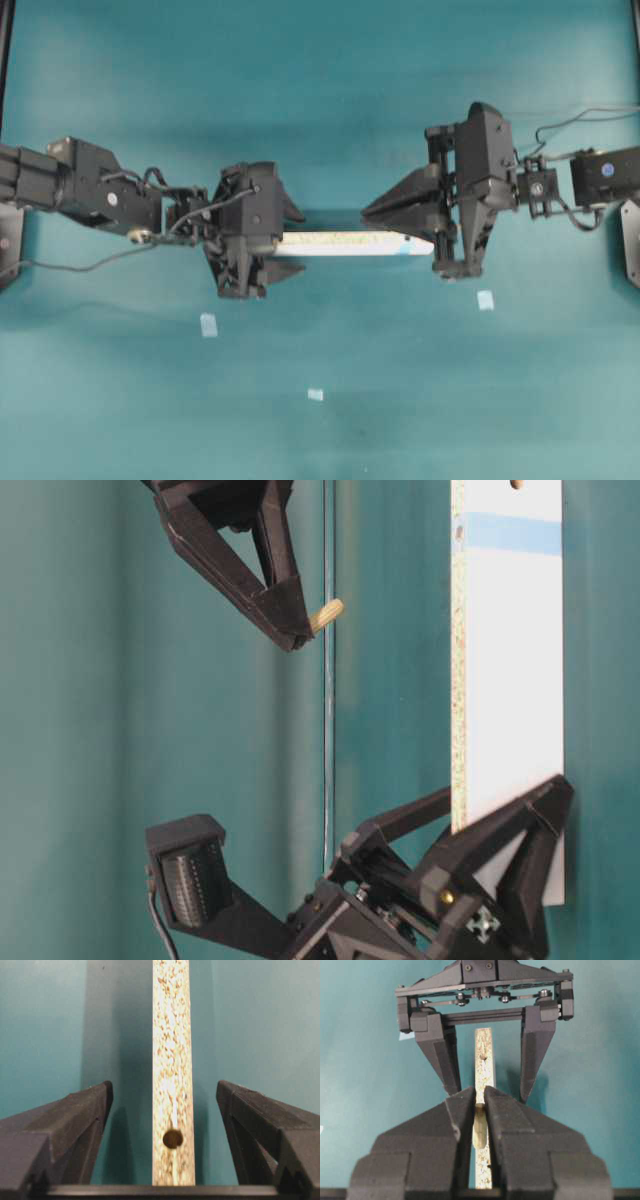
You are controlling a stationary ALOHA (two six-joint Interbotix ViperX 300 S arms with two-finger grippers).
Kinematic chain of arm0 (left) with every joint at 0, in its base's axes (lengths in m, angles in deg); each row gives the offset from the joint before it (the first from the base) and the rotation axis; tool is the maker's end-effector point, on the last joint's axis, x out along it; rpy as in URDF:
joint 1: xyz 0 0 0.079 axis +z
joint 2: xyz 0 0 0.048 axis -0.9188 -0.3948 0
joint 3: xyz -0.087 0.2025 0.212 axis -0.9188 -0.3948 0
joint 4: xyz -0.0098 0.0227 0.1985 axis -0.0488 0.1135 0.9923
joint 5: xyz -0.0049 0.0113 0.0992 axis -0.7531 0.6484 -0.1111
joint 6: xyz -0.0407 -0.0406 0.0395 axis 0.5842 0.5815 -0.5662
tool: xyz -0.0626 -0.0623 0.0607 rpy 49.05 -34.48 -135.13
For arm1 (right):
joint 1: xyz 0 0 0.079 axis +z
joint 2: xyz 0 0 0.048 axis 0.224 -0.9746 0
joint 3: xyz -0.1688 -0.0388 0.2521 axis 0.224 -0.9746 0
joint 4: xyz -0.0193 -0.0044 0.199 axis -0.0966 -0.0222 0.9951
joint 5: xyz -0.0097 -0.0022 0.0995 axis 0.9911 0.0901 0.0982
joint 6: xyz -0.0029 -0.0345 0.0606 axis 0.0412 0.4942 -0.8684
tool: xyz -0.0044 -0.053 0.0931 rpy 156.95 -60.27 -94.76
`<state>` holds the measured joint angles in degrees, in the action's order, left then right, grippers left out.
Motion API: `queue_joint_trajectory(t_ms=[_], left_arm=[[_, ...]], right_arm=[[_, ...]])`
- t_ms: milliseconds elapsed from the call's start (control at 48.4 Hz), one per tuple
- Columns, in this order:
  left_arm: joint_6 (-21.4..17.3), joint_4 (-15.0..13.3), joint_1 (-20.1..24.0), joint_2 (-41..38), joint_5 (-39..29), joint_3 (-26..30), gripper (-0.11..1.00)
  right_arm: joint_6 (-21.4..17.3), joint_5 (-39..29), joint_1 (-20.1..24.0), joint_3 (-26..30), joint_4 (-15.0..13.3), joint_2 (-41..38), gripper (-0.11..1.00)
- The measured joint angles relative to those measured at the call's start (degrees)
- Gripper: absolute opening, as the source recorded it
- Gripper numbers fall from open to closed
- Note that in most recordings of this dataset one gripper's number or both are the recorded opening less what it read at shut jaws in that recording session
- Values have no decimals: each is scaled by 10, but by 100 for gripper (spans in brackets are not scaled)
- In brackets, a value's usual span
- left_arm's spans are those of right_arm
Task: Insert the rod into the hole on the wooden board.
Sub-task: 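Align the held peg above the board's right end near the blue tape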
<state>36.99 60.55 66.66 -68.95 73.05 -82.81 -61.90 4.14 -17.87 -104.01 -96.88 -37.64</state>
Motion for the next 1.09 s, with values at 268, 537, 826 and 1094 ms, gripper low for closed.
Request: queue_joint_trajectory(t_ms=[268,537,826,1094], left_arm=[[0,0,0,-1,4,2,55],[0,0,0,-1,4,2,53],[0,0,0,-1,4,2,44],[0,0,1,0,4,3,40]], right_arm=[[0,0,-1,-13,0,1,8],[0,15,0,-40,4,2,8],[0,18,-1,-50,4,4,8],[0,19,-1,-58,6,4,8]])
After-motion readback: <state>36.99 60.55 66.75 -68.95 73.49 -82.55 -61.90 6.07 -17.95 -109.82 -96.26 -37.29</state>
